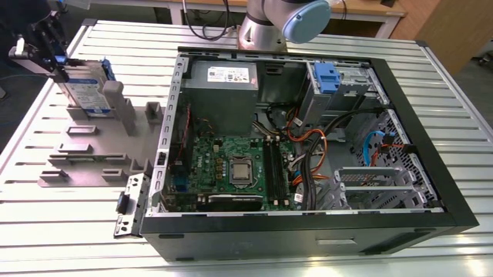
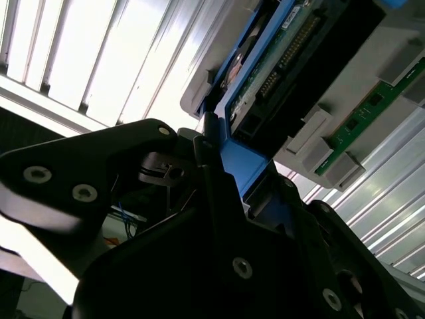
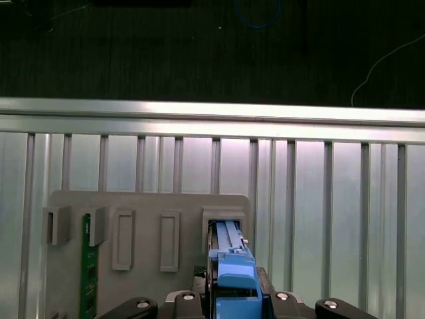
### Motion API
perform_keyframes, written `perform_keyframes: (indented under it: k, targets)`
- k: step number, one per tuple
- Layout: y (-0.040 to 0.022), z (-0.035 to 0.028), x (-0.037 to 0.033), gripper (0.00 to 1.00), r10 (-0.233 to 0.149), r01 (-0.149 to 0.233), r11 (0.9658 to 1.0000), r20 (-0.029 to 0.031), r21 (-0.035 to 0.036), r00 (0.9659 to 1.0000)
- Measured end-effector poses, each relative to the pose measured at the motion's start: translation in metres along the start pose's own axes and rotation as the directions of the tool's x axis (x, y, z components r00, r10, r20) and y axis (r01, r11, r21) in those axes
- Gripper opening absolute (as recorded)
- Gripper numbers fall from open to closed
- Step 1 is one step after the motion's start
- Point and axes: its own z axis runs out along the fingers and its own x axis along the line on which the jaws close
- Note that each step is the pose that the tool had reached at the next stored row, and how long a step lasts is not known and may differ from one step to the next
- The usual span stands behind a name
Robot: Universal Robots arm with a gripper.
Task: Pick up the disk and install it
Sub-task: 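Pick up the disk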
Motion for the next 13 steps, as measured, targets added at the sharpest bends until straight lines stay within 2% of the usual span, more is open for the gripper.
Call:
perform_keyframes:
  k: [13]
  targets:
    - [0.0,-0.0018,0.0,0.37,0.0,0.0,1.0,-0.0011,-0.0001,1.0]
